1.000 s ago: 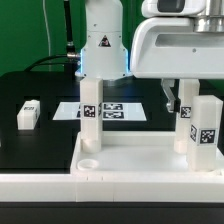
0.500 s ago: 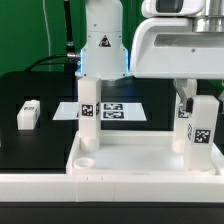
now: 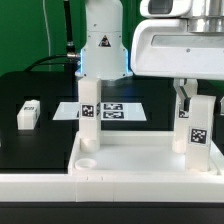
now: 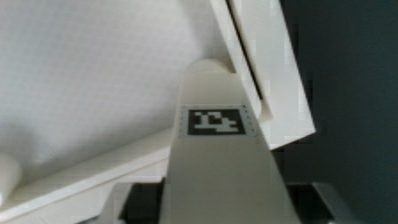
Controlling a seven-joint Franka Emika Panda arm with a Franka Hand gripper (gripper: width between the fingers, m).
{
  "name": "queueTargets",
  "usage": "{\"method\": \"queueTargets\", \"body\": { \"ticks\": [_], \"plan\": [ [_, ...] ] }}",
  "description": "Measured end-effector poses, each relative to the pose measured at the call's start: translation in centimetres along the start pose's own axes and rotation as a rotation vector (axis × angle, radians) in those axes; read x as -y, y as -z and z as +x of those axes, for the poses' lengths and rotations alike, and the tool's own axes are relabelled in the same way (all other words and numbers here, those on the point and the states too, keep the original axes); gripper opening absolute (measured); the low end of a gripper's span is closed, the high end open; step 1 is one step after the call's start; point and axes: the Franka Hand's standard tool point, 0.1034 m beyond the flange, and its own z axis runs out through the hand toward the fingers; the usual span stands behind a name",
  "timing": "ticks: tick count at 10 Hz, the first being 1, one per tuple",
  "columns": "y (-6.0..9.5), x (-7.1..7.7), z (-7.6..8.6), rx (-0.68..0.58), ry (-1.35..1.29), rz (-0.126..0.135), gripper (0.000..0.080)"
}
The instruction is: Assemble desk
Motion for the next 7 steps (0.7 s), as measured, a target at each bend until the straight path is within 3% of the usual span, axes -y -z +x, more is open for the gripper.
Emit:
{"method": "queueTargets", "body": {
  "ticks": [7],
  "plan": [
    [0.05, 0.20, -0.26, 0.004, -0.571, 0.021, 0.0290]
  ]
}}
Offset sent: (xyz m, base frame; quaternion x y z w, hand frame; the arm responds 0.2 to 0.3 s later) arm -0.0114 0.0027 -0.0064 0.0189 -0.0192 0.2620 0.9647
